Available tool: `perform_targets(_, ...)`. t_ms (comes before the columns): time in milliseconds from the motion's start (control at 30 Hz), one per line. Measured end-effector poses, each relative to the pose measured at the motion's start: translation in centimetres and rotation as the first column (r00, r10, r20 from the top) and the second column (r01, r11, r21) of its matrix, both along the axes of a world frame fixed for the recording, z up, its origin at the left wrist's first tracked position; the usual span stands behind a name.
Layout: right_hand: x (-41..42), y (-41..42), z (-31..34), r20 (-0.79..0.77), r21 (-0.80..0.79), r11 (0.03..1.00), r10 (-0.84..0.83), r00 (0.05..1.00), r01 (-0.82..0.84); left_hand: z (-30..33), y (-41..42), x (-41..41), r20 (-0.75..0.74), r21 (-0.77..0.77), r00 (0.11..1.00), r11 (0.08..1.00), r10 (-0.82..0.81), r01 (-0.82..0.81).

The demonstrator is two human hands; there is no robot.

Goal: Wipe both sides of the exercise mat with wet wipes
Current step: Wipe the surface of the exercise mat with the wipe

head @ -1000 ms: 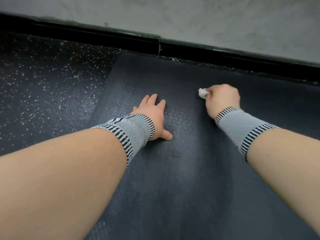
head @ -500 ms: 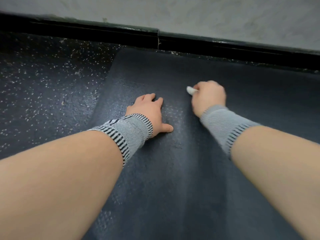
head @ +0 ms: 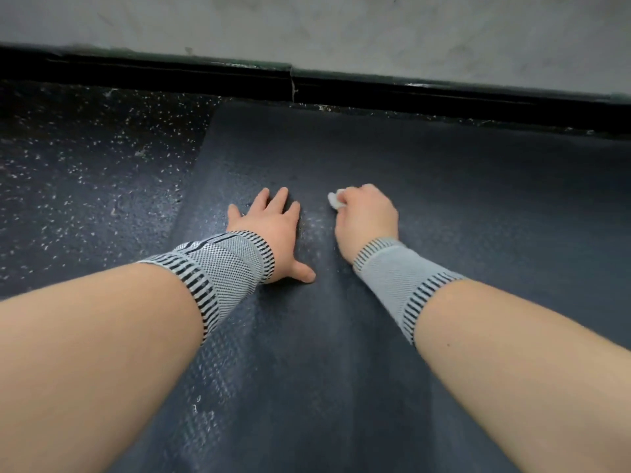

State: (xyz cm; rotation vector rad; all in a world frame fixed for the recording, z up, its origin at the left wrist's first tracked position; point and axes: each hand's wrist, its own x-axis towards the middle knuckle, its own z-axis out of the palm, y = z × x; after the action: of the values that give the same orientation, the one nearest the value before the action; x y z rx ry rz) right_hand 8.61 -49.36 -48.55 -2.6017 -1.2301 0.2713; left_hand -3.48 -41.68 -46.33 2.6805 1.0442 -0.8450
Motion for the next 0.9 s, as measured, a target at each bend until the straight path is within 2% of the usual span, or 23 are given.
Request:
perform_targets(67,-2.5,-0.6,0.0,-0.032,-0.005,0.958,0.286,0.958,-0.286,0.3,-0.7,-0.2,0.036,0.031,0.999,0.999,0.008,-0.009)
perform_targets(100,-2.2,-1.4,0.0,-0.041,-0.032,0.920,0.389,0.920,-0.391,0.3,-1.2,-0.3,0.059,0.040,0.998,0.999,0.008,-0.010)
perform_targets(133,-0.9,-2.3,0.1,-0.024,-0.057,0.902,0.427,0.904,-0.428,0.3,-1.6,-0.5,0.081,0.051,0.997,0.999,-0.001,-0.003)
perform_targets(200,2.3,-3.9,0.4,0.049,-0.089,0.952,0.297,0.954,-0.292,0.3,-2.0,-1.0,0.108,0.051,0.994,0.999,0.003,-0.008)
perform_targets(233,3.7,-4.3,0.5,0.080,-0.077,0.985,0.157,0.984,-0.151,0.2,-2.0,-1.2,0.117,0.038,0.993,0.999,0.021,-0.026)
perform_targets(300,4.4,-4.0,0.3,0.092,-0.056,0.994,-0.093,0.991,0.099,0.2,-2.0,-1.6,0.136,0.011,0.990,0.999,0.048,-0.050)
perform_targets(333,3.4,-3.1,0.3,0.084,-0.062,0.991,-0.116,0.990,0.122,0.2,-2.0,-1.7,0.144,0.006,0.988,0.999,0.046,-0.048)
perform_targets(367,1.7,-2.3,0.5,0.058,-0.077,0.993,-0.084,0.995,0.089,0.0,-2.1,-1.9,0.150,0.003,0.988,0.999,0.041,-0.041)
perform_targets(433,-2.5,-1.4,0.4,0.014,-0.064,0.991,0.120,0.993,-0.118,-0.1,-2.3,-2.5,0.160,-0.006,0.987,1.000,0.031,-0.030)
perform_targets(500,-4.5,-2.5,0.2,-0.015,-0.066,0.930,0.362,0.932,-0.362,-0.1,-2.6,-3.3,0.161,-0.004,0.987,1.000,0.025,-0.025)
perform_targets(533,-3.6,-3.3,0.2,-0.007,-0.070,0.904,0.422,0.907,-0.421,0.0,-2.8,-3.6,0.155,0.007,0.988,1.000,0.018,-0.020)
perform_targets(600,-0.1,-4.9,0.5,0.054,-0.097,0.934,0.350,0.935,-0.344,0.1,-3.0,-4.4,0.131,0.020,0.991,1.000,-0.015,0.012)
perform_targets(667,3.1,-6.3,0.7,0.105,-0.076,0.995,0.070,0.992,-0.062,0.1,-3.0,-4.9,0.111,0.009,0.994,1.000,-0.023,0.022)
perform_targets(700,3.7,-6.5,0.6,0.105,-0.068,0.995,-0.067,0.992,0.075,0.1,-3.0,-4.9,0.107,0.000,0.994,1.000,-0.011,0.012)
perform_targets(733,3.2,-6.0,0.4,0.105,-0.076,0.988,-0.128,0.986,0.136,0.1,-2.9,-4.8,0.101,-0.007,0.995,1.000,0.002,-0.001)
perform_targets(800,0.4,-4.4,0.3,0.062,-0.109,0.993,-0.047,0.997,0.054,0.1,-3.0,-4.3,0.079,-0.008,0.997,1.000,0.008,-0.008)
perform_targets(900,-4.7,-3.8,0.6,-0.016,-0.075,0.945,0.319,0.948,-0.319,0.5,-3.0,-4.1,0.046,-0.004,0.999,1.000,-0.009,0.009)
